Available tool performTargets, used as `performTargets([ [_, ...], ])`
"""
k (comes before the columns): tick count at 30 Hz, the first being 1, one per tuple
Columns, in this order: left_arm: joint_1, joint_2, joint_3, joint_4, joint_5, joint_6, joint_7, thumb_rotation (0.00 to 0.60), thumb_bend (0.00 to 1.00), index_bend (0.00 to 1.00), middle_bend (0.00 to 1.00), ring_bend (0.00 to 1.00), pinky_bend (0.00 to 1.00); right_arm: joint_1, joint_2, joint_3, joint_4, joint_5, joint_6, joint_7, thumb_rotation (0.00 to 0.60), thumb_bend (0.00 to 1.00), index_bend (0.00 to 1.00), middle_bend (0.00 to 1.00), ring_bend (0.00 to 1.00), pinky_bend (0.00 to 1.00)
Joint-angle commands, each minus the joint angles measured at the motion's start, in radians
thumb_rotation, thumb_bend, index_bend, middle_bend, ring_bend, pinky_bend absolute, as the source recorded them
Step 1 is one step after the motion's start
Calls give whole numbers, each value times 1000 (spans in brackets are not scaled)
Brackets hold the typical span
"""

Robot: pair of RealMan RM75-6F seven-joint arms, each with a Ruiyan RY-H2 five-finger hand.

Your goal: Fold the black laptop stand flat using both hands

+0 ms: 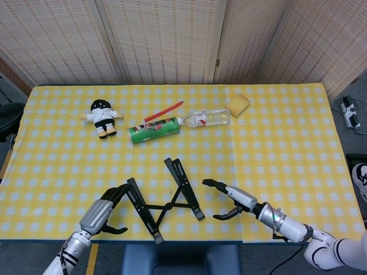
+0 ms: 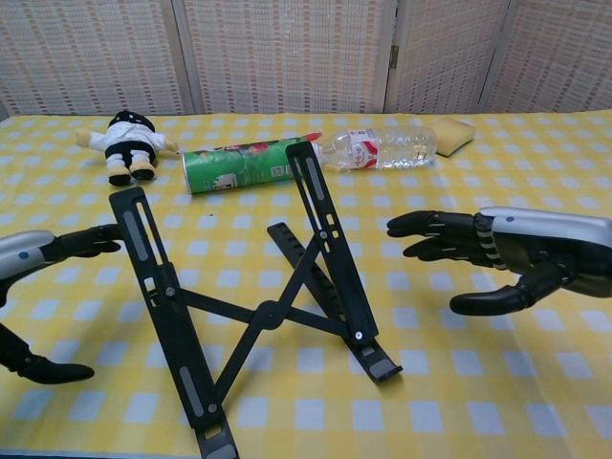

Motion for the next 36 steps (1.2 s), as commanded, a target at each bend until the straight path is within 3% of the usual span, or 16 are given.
performTargets([
  [1, -14, -25, -19, 0, -45, -25, -28, 600, 157, 0, 0, 0, 0, -1, -4, 0, 3, 0, 3, -7, 443, 278, 0, 44, 71, 0],
  [10, -39, -58, -24, 3, -63, -48, -5, 600, 157, 0, 0, 0, 0, 17, -14, 25, -9, 15, -4, -16, 444, 278, 0, 45, 68, 0],
  [21, -61, -100, -41, 2, -121, -55, 62, 600, 157, 0, 0, 0, 0, 100, 41, 68, -150, 47, -88, 28, 438, 265, 0, 52, 63, 0],
  [26, -66, -117, -49, 2, -152, -51, 86, 600, 156, 0, 0, 0, 0, 117, 70, 93, -199, 90, -126, -31, 438, 262, 0, 58, 63, 0],
  [36, -91, -134, -63, -11, -180, -70, 90, 600, 156, 0, 0, 0, 0, 85, 18, 97, -147, 163, -169, -83, 435, 263, 0, 62, 60, 0],
])
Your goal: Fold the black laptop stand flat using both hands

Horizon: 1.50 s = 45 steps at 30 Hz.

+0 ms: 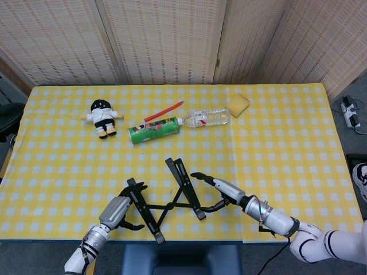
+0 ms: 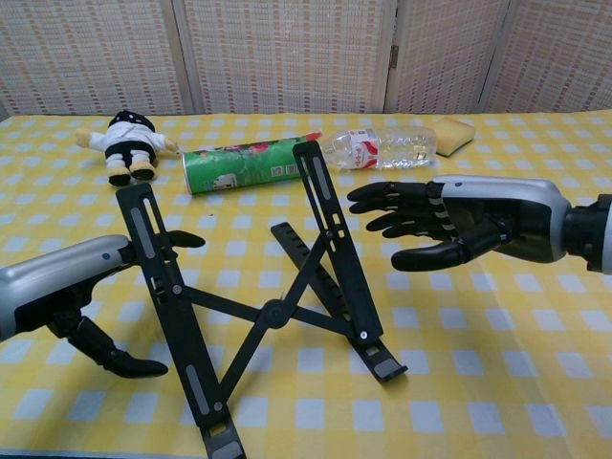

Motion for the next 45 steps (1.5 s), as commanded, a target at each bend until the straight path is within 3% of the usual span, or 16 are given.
performTargets([
  [1, -7, -5, -6, -4, -10, -4, 2, 600, 157, 0, 0, 0, 0, -7, -21, 0, 25, 4, -8, 11, 435, 263, 0, 62, 60, 0],
  [9, -28, -27, -23, -1, -41, -3, 35, 600, 157, 0, 0, 0, 0, -10, -73, -15, 84, -38, -1, 83, 434, 262, 0, 65, 63, 0],
  [16, -42, -48, -47, 39, -66, 50, 140, 600, 159, 0, 0, 0, 0, -24, -80, -36, 91, -83, 51, 122, 435, 262, 0, 66, 62, 0],
  [32, -60, 5, -117, 70, -117, 112, 193, 600, 159, 0, 0, 0, 0, -30, -117, -45, 92, -114, 102, 144, 433, 263, 0, 66, 64, 0],
  [40, -15, 56, -90, 51, -71, 164, 125, 600, 160, 0, 0, 0, 0, -59, -89, -86, 103, -129, 142, 158, 434, 263, 0, 66, 66, 0],
  [45, 20, 89, -76, 46, -48, 203, 85, 600, 159, 0, 0, 0, 0, -74, -68, -85, 120, -121, 170, 173, 435, 262, 0, 66, 77, 0],
])
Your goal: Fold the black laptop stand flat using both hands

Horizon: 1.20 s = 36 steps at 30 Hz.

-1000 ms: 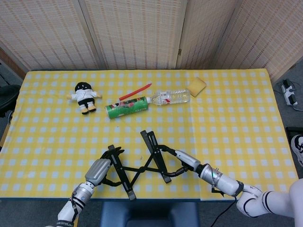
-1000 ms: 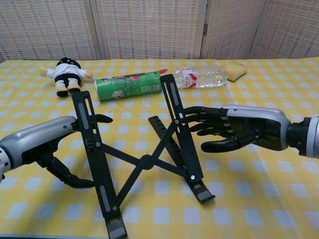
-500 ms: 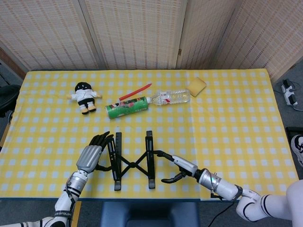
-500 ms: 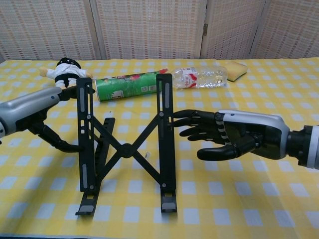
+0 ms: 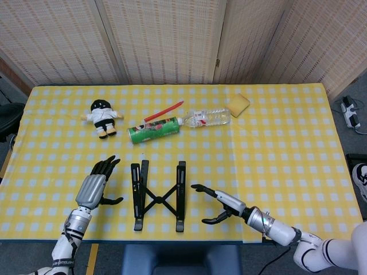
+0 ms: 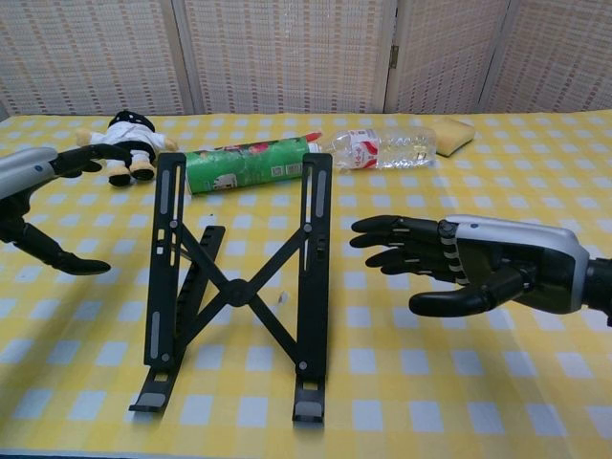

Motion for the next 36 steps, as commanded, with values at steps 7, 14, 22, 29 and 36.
performTargets([
  [7, 57, 61, 11, -1, 26, 61, -71, 600, 159, 0, 0, 0, 0, 35, -1, 61, 43, 52, -47, 5, 434, 262, 0, 65, 79, 0],
  [14, 78, 85, 4, 15, 5, 63, -112, 600, 160, 0, 0, 0, 0, 125, -54, 120, 80, 49, -126, 14, 433, 262, 0, 59, 75, 0],
  [22, 97, 97, 14, 30, 13, 59, -146, 600, 160, 0, 0, 0, 0, 167, -71, 115, 80, -25, -72, 76, 435, 262, 0, 72, 80, 0],
  [29, 114, 97, 30, 39, 44, 66, -176, 600, 159, 0, 0, 0, 0, 160, -48, 80, 25, -107, 50, 76, 435, 263, 0, 98, 102, 0],
  [36, 128, 106, 41, 37, 71, 72, -194, 600, 160, 0, 0, 0, 0, 150, -29, 18, -36, -176, 122, 65, 434, 262, 0, 107, 113, 0],
])
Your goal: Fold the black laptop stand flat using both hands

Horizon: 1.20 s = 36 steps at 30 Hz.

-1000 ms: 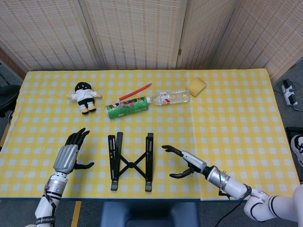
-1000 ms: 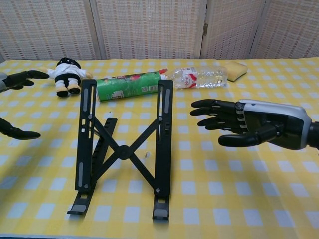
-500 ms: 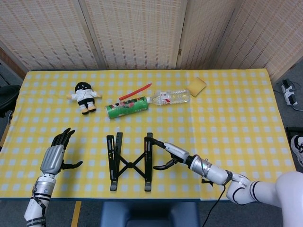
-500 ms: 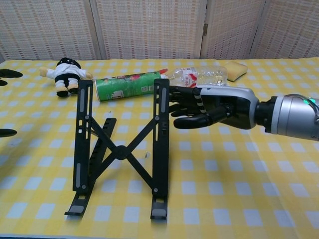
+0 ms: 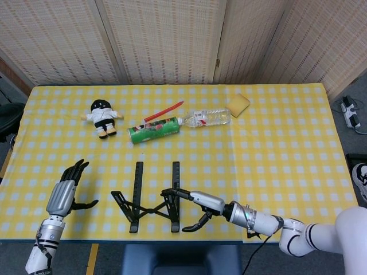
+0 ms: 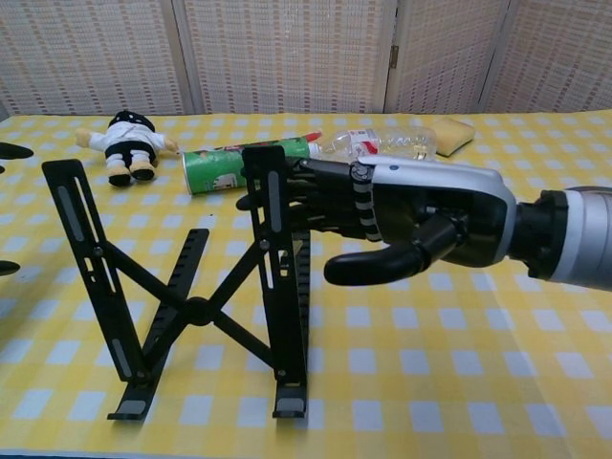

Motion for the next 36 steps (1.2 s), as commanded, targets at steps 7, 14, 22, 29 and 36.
performTargets([
  [7, 9, 5, 12, 2, 28, -3, -18, 600, 159, 0, 0, 0, 0, -25, 0, -82, -19, -51, 63, 20, 435, 262, 0, 113, 119, 0],
  [14, 11, 4, 10, 10, 33, -9, -30, 600, 159, 0, 0, 0, 0, -26, -23, -103, -3, -51, 81, 59, 435, 262, 0, 115, 122, 0],
  [22, 18, 3, 11, 17, 38, -10, -41, 600, 160, 0, 0, 0, 0, -22, -31, -115, -3, -48, 94, 76, 435, 263, 0, 120, 126, 0],
  [29, 21, 4, 9, 18, 43, -9, -44, 600, 160, 0, 0, 0, 0, -21, -59, -123, 37, -5, 81, 198, 433, 263, 0, 121, 130, 0],
  [36, 21, 2, 7, 15, 44, -11, -39, 600, 160, 0, 0, 0, 0, -12, -91, -142, 84, 2, 69, 313, 433, 262, 0, 121, 128, 0],
])
